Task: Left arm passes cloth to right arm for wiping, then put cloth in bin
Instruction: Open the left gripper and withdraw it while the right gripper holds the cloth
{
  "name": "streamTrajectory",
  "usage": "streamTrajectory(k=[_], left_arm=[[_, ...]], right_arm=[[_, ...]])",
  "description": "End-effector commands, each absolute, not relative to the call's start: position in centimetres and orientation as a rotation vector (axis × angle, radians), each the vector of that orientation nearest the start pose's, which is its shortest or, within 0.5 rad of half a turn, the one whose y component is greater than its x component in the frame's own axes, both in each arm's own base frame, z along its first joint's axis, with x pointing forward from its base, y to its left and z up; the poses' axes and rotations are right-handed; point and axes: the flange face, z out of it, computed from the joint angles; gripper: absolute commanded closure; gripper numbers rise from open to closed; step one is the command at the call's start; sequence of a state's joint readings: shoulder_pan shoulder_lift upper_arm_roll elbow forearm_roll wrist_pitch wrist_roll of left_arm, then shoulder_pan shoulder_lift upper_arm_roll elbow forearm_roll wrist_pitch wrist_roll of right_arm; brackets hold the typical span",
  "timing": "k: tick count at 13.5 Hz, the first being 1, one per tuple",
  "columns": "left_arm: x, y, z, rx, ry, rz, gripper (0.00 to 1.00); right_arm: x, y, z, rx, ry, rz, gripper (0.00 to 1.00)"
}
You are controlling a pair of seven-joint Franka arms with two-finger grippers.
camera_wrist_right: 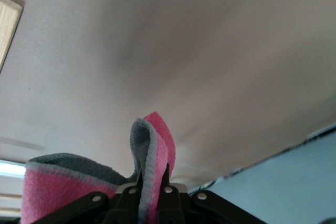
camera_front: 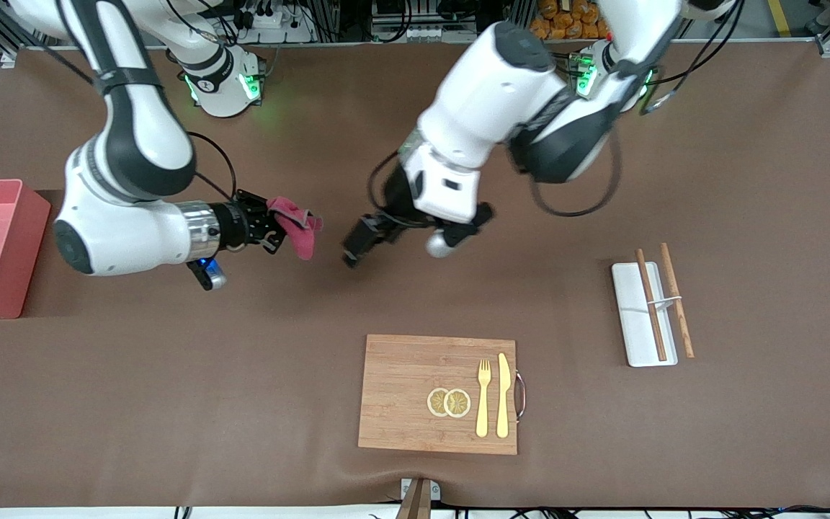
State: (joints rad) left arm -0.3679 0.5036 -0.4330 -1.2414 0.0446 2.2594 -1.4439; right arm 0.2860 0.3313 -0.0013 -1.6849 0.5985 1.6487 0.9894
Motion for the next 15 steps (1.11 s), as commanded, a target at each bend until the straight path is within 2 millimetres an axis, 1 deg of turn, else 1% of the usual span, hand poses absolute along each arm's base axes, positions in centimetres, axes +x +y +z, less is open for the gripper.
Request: streamTrajectory(k=[1,2,4,5,6,7,8,9,10,11,12,13,14,15], left_arm=[[59.0,-39.7,57.1,2.635,0.757,0.211,0.00],[59.8,-37.1,57.3,2.713,0.660,0.220,0.00],[62.0,-30.6,57.9,2.814,0.570,0.220,0.00],[62.7,-27.9,57.9,2.867,0.482,0.212,0.00],[63.1,-25.3,58.0,2.915,0.397,0.198,0.00],[63.6,-22.7,57.9,2.945,0.368,0.173,0.00],[63.9,-19.8,58.5,2.965,0.365,0.163,0.00],[63.9,-17.7,58.4,2.997,0.310,0.125,0.00],[64.1,-15.7,58.4,3.019,0.247,0.104,0.00],[63.6,-14.3,59.2,3.042,0.157,0.109,0.00],[62.8,-12.4,59.4,3.093,0.064,0.099,0.00],[61.7,-11.4,59.7,3.134,-0.021,0.093,0.00],[60.7,-9.3,59.9,3.164,-0.046,0.086,0.00],[59.7,-8.0,60.2,3.175,-0.078,0.083,0.00]], right_arm=[[55.6,24.4,35.5,-2.655,1.000,0.718,1.00],[55.0,24.0,33.2,-2.683,0.926,0.650,1.00],[54.7,23.0,30.0,-2.707,0.858,0.551,1.00],[54.3,22.4,28.0,-2.725,0.817,0.505,1.00],[53.9,21.6,26.4,-2.744,0.762,0.453,1.00],[53.4,20.7,24.7,-2.769,0.698,0.428,1.00],[53.0,19.9,23.4,-2.789,0.632,0.401,1.00],[53.3,17.7,21.8,-2.804,0.565,0.371,1.00],[53.8,14.9,20.3,-2.812,0.482,0.361,1.00],[54.6,10.9,19.6,-2.807,0.389,0.340,1.00],[55.0,7.1,18.8,-2.802,0.269,0.313,1.00],[55.3,3.3,18.3,-2.797,0.179,0.277,1.00],[55.5,-0.4,17.6,-2.789,0.093,0.242,1.00],[55.6,-4.1,17.2,-2.791,0.013,0.208,1.00]])
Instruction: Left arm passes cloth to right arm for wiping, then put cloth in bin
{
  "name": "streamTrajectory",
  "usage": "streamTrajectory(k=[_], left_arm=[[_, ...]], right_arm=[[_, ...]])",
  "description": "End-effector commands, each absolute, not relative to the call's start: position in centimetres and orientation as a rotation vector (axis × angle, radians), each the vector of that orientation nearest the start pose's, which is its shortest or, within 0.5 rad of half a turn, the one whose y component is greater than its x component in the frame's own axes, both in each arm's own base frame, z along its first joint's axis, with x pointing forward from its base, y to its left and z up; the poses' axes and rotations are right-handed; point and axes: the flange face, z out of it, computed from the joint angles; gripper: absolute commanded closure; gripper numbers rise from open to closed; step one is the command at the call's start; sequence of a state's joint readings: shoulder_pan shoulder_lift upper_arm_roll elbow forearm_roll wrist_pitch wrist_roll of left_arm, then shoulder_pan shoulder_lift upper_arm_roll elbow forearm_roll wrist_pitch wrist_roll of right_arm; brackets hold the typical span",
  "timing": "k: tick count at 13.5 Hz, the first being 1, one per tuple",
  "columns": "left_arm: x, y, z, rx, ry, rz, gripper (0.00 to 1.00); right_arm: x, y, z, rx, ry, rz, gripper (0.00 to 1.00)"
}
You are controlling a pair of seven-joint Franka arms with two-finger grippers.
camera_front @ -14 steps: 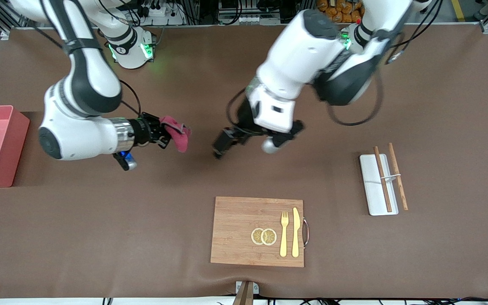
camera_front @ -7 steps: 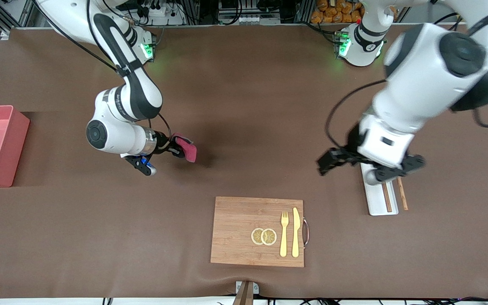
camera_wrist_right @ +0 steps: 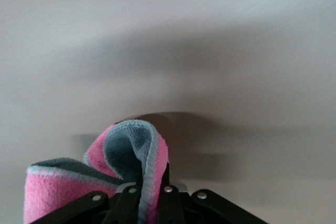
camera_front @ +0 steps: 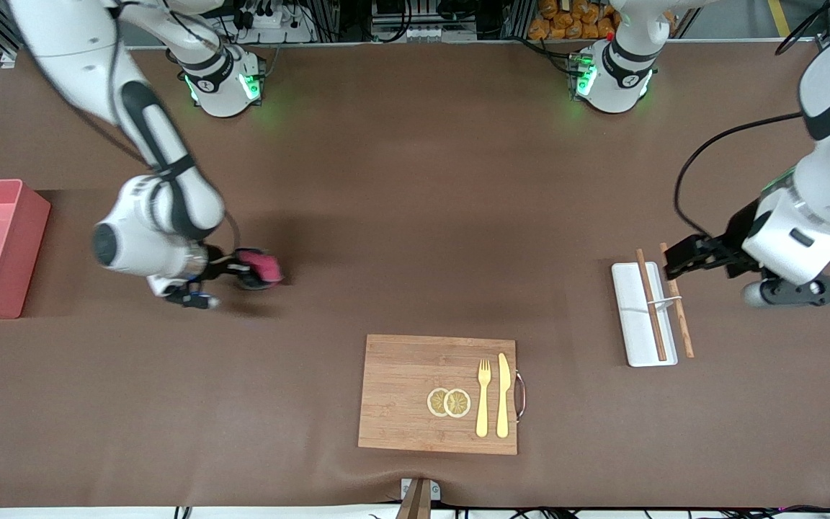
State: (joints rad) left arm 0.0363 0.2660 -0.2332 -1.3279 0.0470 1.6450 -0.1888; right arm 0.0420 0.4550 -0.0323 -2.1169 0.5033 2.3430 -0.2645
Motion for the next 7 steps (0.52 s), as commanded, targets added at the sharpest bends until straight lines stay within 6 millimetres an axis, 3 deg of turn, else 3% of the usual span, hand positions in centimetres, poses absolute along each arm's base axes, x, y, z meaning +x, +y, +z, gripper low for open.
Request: streamTrajectory(k=[1,4,6,7], left_arm=[[58.6,-7.5,60.8,-3.099,0.082,-0.090,0.00],[56.7,-7.1,62.1,-3.088,0.076,-0.114,0.00],[55.5,-6.9,62.3,-3.103,0.028,-0.110,0.00],[55.3,-6.9,62.3,-3.103,0.032,-0.112,0.00]], right_arm=[[55.5,-7.9,17.3,-2.823,-0.075,0.186,1.00],[57.2,-18.3,21.3,-3.015,-0.393,0.138,1.00],[59.1,-22.2,25.0,-3.108,-0.660,0.154,1.00],[59.9,-22.9,26.6,-3.132,-0.757,0.184,1.00]])
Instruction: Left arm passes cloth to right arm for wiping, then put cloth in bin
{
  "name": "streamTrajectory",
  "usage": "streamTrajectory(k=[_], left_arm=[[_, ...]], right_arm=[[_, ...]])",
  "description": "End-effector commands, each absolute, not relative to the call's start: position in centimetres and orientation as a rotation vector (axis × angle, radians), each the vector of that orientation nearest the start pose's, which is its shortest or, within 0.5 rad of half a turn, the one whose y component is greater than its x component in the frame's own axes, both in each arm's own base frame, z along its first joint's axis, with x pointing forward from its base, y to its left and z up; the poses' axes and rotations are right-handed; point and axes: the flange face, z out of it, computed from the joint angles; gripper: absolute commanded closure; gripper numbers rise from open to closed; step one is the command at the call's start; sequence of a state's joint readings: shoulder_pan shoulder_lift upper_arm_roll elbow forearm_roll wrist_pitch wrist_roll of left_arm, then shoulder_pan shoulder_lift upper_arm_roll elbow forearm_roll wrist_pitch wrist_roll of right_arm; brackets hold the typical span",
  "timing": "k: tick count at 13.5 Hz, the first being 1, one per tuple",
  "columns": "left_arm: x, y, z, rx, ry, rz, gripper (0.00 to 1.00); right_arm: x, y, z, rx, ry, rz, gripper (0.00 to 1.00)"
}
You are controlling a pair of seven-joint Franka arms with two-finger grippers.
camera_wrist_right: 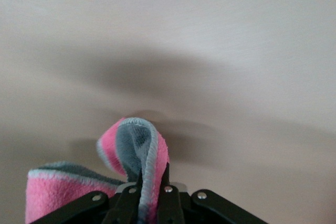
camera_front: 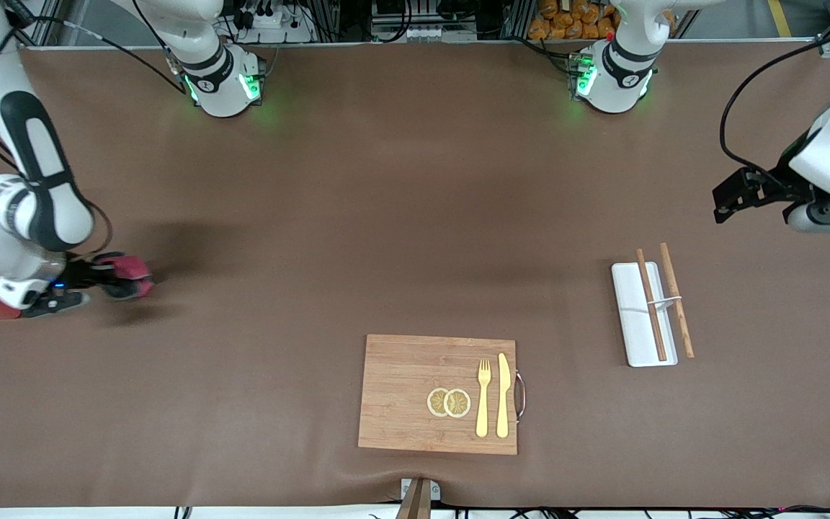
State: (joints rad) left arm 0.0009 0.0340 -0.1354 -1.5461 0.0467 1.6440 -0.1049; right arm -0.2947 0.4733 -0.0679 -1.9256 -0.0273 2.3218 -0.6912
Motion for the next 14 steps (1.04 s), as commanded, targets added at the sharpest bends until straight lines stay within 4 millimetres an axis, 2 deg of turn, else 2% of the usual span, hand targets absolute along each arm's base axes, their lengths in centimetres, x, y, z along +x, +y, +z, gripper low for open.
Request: streamTrajectory(k=[1,3,6,7,9,11,14], left_arm=[[55.6,-6.6,62.5,-3.094,0.047,-0.120,0.00],[55.4,-6.5,62.8,-3.093,0.044,-0.122,0.00],[55.2,-6.8,62.8,-3.104,0.029,-0.103,0.00],[54.8,-7.1,63.1,-3.106,0.033,-0.090,0.00],[54.7,-7.2,63.3,-3.104,0.032,-0.086,0.00],[54.3,-6.8,64.0,-3.104,0.022,-0.102,0.00],[54.2,-6.8,63.8,-3.104,-0.033,-0.082,0.00]], right_arm=[[60.2,-23.1,27.3,-3.145,-0.837,0.223,1.00],[60.1,-23.1,26.6,-3.151,-0.864,0.253,1.00],[60.1,-21.2,22.4,-3.126,-0.806,0.300,1.00],[60.3,-19.9,21.4,-3.120,-0.778,0.305,1.00],[60.4,-16.4,19.7,-3.095,-0.685,0.311,1.00],[60.8,-11.8,19.3,-3.074,-0.605,0.315,1.00],[61.1,-6.2,19.1,-3.027,-0.487,0.339,1.00]])
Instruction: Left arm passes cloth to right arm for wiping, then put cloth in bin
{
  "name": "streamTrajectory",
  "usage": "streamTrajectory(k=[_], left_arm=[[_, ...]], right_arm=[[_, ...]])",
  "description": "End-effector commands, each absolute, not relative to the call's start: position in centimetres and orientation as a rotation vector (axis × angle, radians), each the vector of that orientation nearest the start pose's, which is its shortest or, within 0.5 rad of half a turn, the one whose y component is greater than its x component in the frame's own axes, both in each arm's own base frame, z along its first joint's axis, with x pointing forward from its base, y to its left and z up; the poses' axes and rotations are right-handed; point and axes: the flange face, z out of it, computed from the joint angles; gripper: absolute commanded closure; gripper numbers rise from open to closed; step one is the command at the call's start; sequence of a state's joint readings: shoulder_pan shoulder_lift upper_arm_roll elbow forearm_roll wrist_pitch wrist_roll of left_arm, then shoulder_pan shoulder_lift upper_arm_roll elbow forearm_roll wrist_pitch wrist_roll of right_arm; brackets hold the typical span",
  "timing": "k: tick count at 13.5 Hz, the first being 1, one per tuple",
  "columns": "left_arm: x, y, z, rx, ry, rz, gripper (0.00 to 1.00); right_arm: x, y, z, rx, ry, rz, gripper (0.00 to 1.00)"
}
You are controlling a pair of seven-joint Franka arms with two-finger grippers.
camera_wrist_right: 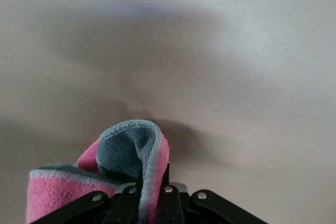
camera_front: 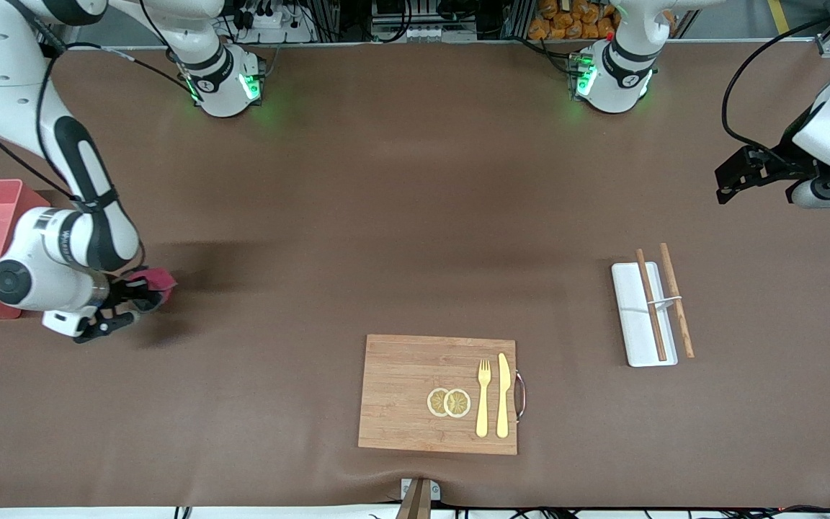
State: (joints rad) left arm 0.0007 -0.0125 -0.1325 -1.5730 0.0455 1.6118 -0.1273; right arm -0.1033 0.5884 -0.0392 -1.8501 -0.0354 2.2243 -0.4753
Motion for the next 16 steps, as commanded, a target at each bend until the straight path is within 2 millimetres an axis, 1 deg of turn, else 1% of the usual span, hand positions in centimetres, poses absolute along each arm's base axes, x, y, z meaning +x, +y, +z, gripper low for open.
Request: streamTrajectory(k=[1,3,4,6,8,9,10,11,12,13,14,15,16], left_arm=[[54.1,-6.9,63.7,-3.104,-0.052,-0.075,0.00],[54.1,-7.0,63.5,-3.097,-0.085,-0.071,0.00],[54.1,-7.1,63.6,-3.096,-0.083,-0.073,0.00],[54.1,-7.4,63.4,-3.096,-0.078,-0.069,0.00],[54.1,-7.5,63.4,-3.096,-0.075,-0.071,0.00],[54.2,-7.5,63.6,-3.101,-0.078,-0.077,0.00],[54.0,-7.7,63.9,-3.105,-0.074,-0.086,0.00],[53.4,-8.5,64.7,-3.103,-0.050,-0.108,0.00],[53.0,-9.2,65.2,-3.091,-0.024,-0.123,0.00],[52.9,-9.2,65.2,-3.091,-0.024,-0.126,0.00],[52.9,-9.2,65.1,-3.089,-0.024,-0.119,0.00],[52.8,-9.2,65.0,-3.089,-0.029,-0.112,0.00],[52.8,-9.2,65.0,-3.089,-0.029,-0.105,0.00]], right_arm=[[61.0,-4.8,19.1,-3.003,-0.462,0.339,1.00],[60.6,-0.9,19.2,-2.990,-0.359,0.397,1.00],[60.5,1.9,19.3,-2.975,-0.299,0.406,1.00],[60.1,8.0,19.4,-2.936,-0.176,0.415,1.00],[58.7,15.7,19.5,-2.921,-0.039,0.436,1.00],[58.1,18.9,20.3,-2.913,0.042,0.442,1.00],[57.1,22.4,21.8,-2.918,0.098,0.438,1.00],[56.3,24.8,22.1,-2.924,0.166,0.446,1.00],[55.8,26.3,22.6,-2.916,0.232,0.453,1.00],[55.8,27.2,23.7,-2.889,0.266,0.452,1.00],[55.7,27.3,24.7,-2.880,0.263,0.453,1.00],[55.9,26.6,25.8,-2.876,0.251,0.457,1.00],[56.4,25.1,26.9,-2.880,0.247,0.455,1.00]])
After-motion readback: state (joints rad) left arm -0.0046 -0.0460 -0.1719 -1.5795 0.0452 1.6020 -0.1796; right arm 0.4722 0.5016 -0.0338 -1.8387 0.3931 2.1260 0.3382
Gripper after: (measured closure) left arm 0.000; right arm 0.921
